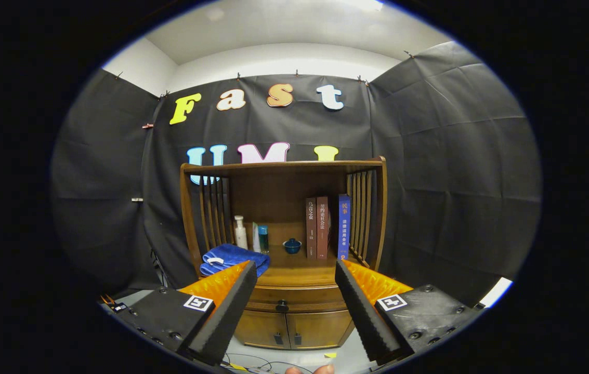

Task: Pull open the drawer, take out the items inside it, and place them on the countertop above the cabinet.

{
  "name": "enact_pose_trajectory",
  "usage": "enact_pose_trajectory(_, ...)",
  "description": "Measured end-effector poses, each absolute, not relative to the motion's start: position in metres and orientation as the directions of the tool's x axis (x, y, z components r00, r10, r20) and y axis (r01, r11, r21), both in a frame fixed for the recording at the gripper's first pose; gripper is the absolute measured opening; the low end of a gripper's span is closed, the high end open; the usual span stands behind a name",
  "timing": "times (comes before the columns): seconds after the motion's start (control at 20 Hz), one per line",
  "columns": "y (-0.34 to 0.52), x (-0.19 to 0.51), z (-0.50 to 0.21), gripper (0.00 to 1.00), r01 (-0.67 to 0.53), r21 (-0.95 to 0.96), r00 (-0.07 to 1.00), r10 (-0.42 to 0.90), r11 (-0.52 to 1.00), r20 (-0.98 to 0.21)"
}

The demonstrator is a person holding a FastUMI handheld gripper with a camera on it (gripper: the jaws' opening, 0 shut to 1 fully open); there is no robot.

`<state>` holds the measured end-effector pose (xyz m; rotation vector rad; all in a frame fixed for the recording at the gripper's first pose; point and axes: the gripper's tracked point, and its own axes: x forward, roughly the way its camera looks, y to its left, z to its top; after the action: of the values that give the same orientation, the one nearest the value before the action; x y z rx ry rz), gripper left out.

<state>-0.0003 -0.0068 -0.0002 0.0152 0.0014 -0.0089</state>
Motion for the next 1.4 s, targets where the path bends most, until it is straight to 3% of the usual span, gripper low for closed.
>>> enact_pose_trajectory(0.65, -0.005, 0.007, -0.027, 0.99, 0.005, 0.015, 1.000, -0.005, 1.000, 0.025)
enact_pose_trajectory(1.2, 0.004, 0.082, -0.230, 0.99, 0.005, 0.030, 0.986, 0.001, 1.000, -0.168)
enact_pose_trajectory(1.4, 0.019, 0.126, -0.274, 1.00, -0.016, 0.026, 0.980, 0.021, 1.000, -0.199)
